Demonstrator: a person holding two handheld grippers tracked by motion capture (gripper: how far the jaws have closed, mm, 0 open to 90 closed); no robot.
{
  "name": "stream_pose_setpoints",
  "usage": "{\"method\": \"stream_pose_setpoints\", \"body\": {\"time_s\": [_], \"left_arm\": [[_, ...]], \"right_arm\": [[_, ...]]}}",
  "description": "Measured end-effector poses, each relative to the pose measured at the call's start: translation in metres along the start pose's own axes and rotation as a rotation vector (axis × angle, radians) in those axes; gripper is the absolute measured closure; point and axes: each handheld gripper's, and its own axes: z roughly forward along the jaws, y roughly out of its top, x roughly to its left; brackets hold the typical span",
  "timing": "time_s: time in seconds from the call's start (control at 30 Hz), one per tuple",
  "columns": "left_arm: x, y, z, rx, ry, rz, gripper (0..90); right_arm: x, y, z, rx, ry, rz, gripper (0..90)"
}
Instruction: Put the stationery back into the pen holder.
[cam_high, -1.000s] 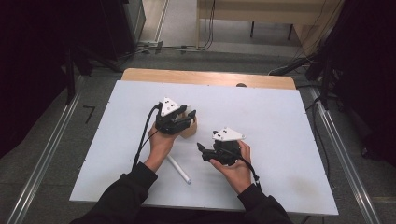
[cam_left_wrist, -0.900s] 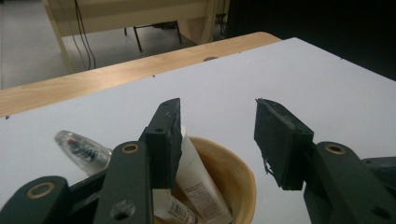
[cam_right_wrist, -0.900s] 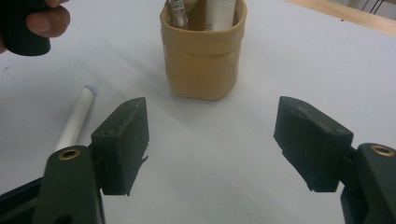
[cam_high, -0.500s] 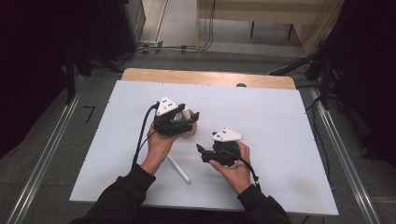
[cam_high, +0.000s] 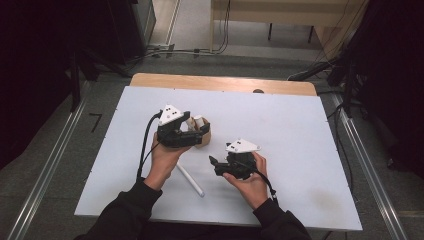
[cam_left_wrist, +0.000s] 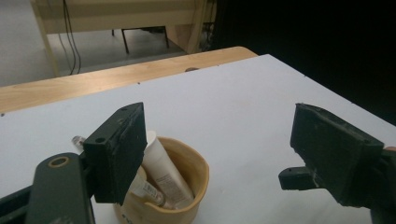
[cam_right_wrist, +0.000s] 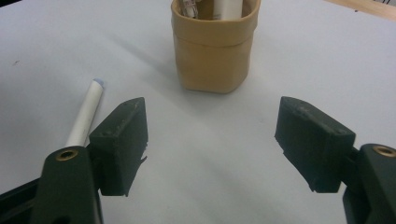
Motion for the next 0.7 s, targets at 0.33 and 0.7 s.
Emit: {"method": "stream_pose_setpoints", "body": {"time_s": [0.33, 0.7], "left_arm": [[0.009, -0.008, -0.013, 0.03, 0.013, -0.012, 19.0], [0.029, -0.025, -0.023, 0.062, -0.045, -0.123, 19.1]], "right_arm": [[0.003, -0.001, 0.001, 0.004, 0.007, 0.0, 24.0], [0.009, -0.002, 0.002, 0.011, 0.021, -0.012, 24.1]]}}
